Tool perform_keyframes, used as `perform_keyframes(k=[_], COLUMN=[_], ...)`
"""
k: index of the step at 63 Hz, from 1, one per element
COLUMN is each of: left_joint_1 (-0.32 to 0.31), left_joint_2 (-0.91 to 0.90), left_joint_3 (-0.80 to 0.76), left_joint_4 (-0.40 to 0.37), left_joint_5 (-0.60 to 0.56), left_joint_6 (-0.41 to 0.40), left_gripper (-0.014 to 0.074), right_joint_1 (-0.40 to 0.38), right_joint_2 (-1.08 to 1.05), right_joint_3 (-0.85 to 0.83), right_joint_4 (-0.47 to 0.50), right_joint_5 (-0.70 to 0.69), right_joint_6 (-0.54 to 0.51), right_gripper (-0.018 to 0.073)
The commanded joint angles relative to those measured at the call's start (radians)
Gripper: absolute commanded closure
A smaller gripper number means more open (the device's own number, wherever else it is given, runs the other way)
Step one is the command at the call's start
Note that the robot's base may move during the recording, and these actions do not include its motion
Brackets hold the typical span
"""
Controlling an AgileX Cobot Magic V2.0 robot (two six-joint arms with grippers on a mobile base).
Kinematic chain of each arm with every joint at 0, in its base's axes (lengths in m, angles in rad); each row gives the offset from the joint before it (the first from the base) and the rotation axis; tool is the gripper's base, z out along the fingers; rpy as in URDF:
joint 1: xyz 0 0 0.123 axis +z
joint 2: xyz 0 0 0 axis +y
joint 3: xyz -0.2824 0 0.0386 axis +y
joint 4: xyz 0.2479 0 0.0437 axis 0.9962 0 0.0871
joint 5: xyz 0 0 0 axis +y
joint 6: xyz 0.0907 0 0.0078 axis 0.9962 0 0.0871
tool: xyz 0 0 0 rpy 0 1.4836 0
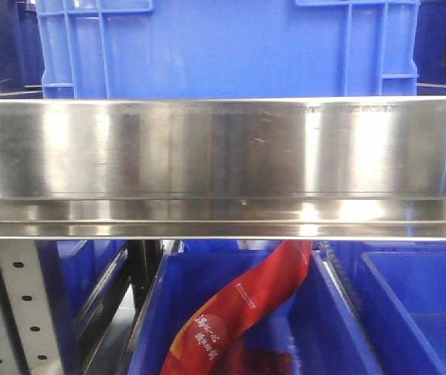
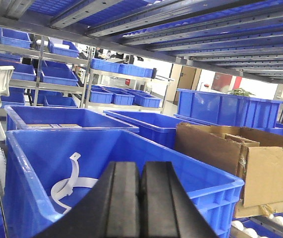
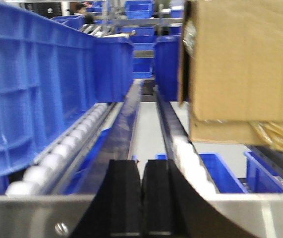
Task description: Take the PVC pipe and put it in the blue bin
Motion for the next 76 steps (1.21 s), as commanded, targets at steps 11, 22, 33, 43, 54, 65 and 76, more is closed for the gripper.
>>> perform_keyframes(k=[11,22,33,43,54,65,76], left_joint_1=[-0.006,-0.006,-0.006,-0.006,-0.006,-0.006,-0.006], left_joint_2=[-0.004,-0.002,-0.002,-0.002,-0.002,-0.002,-0.002], left_joint_3=[-0.001,-0.001,-0.001,-0.001,-0.001,-0.001,-0.001], left_joint_4=[-0.003,-0.003,-0.003,-0.003,-0.003,-0.003,-0.003], left_joint_5=[-0.015,-0.019,-0.022,-0.022,-0.022,-0.022,-0.022], left_joint_6=[0.001,0.001,0.001,0.001,0.001,0.001,0.001], left_gripper=[0.0708,0.0708,0.0708,0.0708,0.0708,0.0708,0.0708], right_joint_1=[-0.013,-0.011,-0.011,-0.011,-0.011,-0.011,-0.011], right_joint_2=[-0.174,-0.174,-0.174,-0.174,-0.174,-0.174,-0.174], right_joint_3=[0.039,0.039,0.039,0.039,0.039,0.039,0.039], right_joint_4=[-0.005,-0.006,-0.027,-0.048,-0.048,-0.048,-0.048], right_joint_5=[0.057,0.055,0.058,0.058,0.058,0.058,0.058], right_joint_6=[-0.005,-0.005,-0.005,-0.005,-0.005,-0.005,-0.005], right_gripper=[0.0727,0.0727,0.0727,0.0727,0.0727,0.0727,0.0727])
